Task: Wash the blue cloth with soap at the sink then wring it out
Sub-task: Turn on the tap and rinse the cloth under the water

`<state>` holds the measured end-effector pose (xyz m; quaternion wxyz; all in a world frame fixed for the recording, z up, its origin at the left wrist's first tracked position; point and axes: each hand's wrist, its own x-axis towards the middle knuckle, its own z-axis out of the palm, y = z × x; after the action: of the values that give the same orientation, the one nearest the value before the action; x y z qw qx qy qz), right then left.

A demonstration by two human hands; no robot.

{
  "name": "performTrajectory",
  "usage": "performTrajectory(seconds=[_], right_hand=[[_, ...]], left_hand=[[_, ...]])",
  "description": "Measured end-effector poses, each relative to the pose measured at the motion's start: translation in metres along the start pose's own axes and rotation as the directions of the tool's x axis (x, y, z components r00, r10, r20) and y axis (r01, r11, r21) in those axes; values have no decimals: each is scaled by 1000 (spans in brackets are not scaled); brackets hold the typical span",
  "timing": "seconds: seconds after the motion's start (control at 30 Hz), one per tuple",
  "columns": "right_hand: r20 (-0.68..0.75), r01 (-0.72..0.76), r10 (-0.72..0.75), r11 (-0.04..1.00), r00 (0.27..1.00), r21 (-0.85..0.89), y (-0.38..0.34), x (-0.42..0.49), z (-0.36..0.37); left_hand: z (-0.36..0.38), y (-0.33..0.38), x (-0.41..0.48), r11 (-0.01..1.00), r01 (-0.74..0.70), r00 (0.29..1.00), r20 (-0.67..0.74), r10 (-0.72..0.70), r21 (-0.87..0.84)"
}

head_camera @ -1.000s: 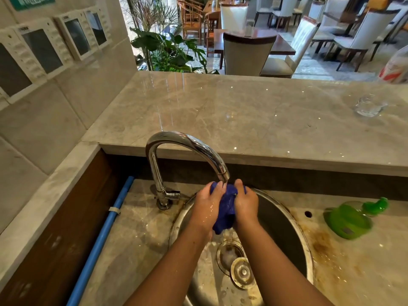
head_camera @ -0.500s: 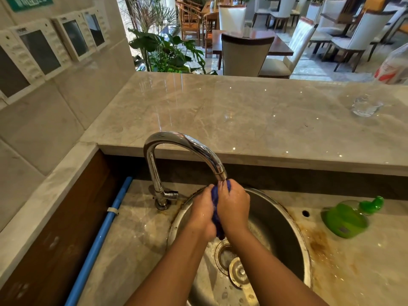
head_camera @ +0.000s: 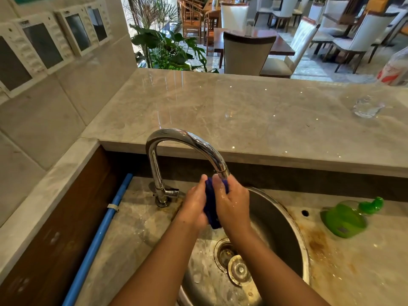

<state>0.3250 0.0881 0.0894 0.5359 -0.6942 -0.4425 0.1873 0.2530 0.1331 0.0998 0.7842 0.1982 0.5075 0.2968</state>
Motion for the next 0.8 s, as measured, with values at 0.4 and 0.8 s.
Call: performTrajectory(seconds=[0.4, 0.8], right_hand=[[109, -568, 561, 821, 821, 57, 31, 43, 18], [-13, 47, -47, 998, 999, 31, 6, -12, 8]], left_hand=[[6, -5, -8, 973, -180, 983, 66, 172, 144], [-5, 0, -3, 999, -6, 1000, 15, 7, -45]])
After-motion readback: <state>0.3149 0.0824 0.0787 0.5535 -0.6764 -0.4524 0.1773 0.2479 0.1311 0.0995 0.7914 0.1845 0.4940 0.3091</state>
